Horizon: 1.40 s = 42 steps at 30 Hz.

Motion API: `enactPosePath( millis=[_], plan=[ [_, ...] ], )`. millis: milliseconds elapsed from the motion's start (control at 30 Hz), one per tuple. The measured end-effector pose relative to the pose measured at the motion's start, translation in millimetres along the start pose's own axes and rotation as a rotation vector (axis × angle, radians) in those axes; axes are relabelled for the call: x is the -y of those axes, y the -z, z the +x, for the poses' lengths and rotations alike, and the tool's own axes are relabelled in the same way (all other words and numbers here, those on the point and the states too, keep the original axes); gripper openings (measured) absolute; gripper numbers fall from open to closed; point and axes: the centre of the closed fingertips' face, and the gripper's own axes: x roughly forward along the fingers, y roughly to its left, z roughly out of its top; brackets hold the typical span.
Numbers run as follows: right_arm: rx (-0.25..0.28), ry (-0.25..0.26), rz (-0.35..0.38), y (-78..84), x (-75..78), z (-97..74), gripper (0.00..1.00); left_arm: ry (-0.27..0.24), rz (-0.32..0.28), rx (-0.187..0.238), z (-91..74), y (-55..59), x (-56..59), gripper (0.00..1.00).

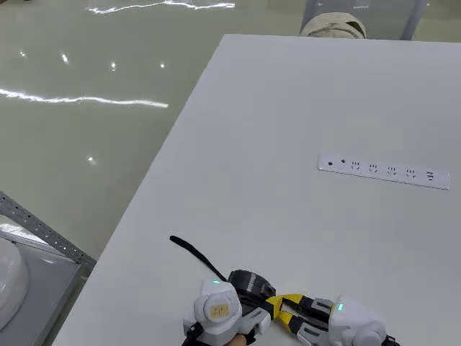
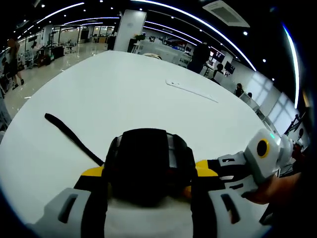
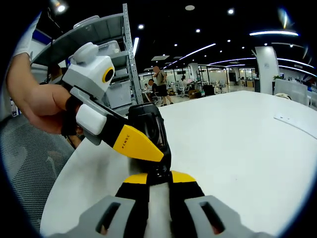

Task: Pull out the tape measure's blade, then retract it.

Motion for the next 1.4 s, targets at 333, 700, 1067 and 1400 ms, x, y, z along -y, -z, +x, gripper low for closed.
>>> enactPosePath(
  millis=[333, 700, 1067, 1400],
  plan=[
    [0.014, -0.012, -0.003, -1.5, -1.4, -3.1, 0.26, 0.036, 0.031, -0.006, -0.8, -0.1, 0.9, 0.67],
    [0.016, -0.022, 0.004, -2.0, -4.0, -2.6, 0.30, 0.060, 0.047, 0.019, -2.3, -6.0, 0.4, 0.77],
    [0.015, -0.024, 0.021, -1.0, -4.3, -4.2, 0.30, 0.076, 0.048, 0.024, -4.9, -7.1, 3.0, 0.75],
    [0.005, 0.010, 0.048, 2.1, -6.7, -15.2, 0.33, 0.133, 0.113, 0.008, -8.1, -5.7, 10.8, 0.76]
  ],
)
